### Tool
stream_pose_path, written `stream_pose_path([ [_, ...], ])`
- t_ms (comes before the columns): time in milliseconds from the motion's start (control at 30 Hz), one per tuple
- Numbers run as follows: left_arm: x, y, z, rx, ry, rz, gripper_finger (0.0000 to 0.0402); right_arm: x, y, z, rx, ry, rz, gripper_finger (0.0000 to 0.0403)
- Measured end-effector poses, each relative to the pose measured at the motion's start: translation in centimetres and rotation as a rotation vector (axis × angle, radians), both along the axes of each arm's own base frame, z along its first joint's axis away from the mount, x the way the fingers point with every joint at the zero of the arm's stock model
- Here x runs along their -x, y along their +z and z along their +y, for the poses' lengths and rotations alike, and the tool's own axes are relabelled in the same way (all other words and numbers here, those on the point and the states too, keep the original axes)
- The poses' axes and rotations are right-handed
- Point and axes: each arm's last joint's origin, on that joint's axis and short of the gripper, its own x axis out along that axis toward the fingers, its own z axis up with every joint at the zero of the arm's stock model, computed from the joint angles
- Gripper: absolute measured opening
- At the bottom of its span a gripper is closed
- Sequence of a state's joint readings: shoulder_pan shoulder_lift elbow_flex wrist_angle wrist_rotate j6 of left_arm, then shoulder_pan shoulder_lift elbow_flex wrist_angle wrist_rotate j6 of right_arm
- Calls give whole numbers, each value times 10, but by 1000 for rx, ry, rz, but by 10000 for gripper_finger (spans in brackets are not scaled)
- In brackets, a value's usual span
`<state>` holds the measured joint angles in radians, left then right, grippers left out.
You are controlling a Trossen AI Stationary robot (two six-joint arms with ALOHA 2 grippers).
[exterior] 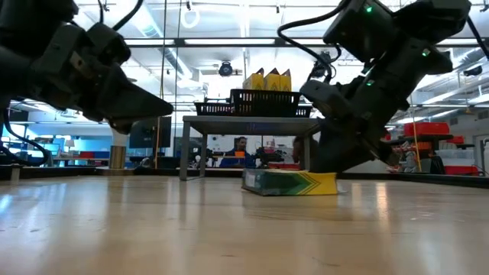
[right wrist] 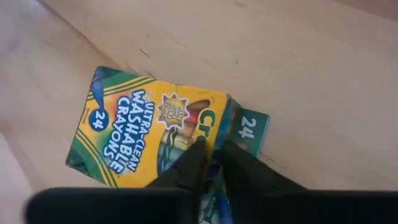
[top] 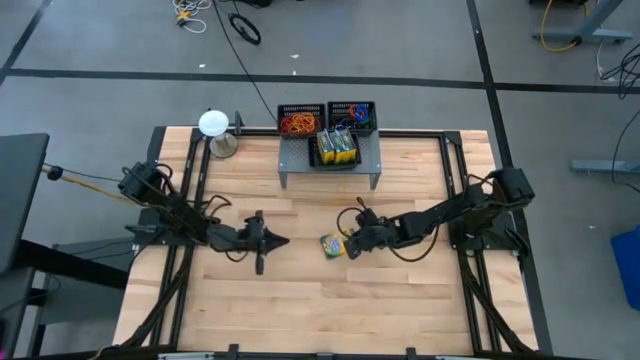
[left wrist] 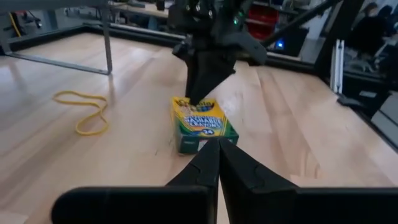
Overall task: Pick & Place Office Desk Supplies
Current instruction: Put the crayon box into the bottom black basket on the shelf
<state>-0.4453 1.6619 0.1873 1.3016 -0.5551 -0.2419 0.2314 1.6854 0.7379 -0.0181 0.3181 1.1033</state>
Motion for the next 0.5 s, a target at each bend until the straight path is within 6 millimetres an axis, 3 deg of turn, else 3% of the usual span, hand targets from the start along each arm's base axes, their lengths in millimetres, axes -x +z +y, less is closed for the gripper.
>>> stream_pose_path([
  [133,7,-3,3,15,1,1,10,-3,3,1,4,1,-13,13],
  [233,7,-6,2,61,-31,36,14,-11,16,4,49,42,-43,10],
  [333,3,-6,-1,107,-55,43,27,-22,38,8,141,116,-20,14],
  [500,-7,-2,-5,138,-53,39,82,-39,80,28,457,278,3,5],
])
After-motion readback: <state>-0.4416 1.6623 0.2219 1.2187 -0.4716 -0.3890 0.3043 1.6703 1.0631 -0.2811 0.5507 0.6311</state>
